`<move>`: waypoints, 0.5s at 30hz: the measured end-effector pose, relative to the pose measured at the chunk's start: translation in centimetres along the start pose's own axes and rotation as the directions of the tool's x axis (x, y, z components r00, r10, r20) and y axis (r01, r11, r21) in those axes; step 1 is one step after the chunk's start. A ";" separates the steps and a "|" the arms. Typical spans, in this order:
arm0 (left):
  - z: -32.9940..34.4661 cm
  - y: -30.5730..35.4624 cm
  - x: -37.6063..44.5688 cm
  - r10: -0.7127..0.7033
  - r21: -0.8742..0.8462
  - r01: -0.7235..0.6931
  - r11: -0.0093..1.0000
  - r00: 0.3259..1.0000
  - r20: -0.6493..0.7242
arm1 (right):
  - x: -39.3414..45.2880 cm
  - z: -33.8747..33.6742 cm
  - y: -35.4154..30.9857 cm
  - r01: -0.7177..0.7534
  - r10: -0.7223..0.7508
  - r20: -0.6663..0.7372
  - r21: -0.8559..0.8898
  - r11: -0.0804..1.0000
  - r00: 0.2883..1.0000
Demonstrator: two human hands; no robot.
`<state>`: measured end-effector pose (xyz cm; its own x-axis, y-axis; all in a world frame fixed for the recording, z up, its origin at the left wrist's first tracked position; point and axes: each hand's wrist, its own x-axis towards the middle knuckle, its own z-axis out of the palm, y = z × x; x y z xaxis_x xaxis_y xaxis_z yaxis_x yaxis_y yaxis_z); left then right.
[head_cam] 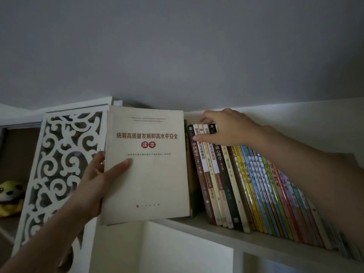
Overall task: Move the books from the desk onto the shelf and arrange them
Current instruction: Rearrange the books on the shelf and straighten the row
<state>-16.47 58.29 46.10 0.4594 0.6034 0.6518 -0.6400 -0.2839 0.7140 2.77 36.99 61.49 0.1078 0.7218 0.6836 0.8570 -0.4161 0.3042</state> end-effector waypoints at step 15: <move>0.9 -0.6 -1.6 0.137 0.257 -0.127 0.958 0.990 -0.023 | 0.6 1.4 -1.1 -0.021 0.021 0.005 0.135 0.991 1.000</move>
<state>-16.24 56.82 44.89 0.3529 0.5758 0.7375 -0.5135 -0.5396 0.6671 2.55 38.67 60.67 0.1279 0.7158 0.6865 0.9146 -0.3528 0.1974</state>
